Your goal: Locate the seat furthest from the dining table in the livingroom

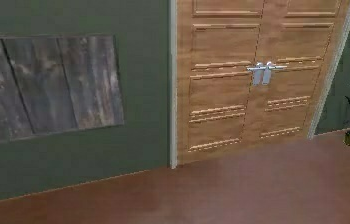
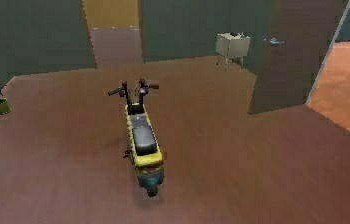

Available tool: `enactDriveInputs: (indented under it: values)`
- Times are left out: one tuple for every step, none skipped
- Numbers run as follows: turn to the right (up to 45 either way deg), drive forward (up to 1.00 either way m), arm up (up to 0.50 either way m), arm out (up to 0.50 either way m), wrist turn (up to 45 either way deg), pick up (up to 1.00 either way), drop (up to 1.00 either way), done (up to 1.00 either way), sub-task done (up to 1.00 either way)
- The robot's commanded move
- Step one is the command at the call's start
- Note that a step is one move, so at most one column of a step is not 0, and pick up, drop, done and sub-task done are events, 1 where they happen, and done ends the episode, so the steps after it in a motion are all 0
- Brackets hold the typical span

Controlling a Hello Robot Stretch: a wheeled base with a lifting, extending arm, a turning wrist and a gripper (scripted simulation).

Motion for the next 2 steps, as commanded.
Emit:
enactDriveInputs:
  values:
    - [-45.0, 0.0, 0.0, 0.0, 0.0, 0.0, 0.0, 0.0, 0.0]
    - [-24.0, 0.0, 0.0, 0.0, 0.0, 0.0, 0.0, 0.0, 0.0]
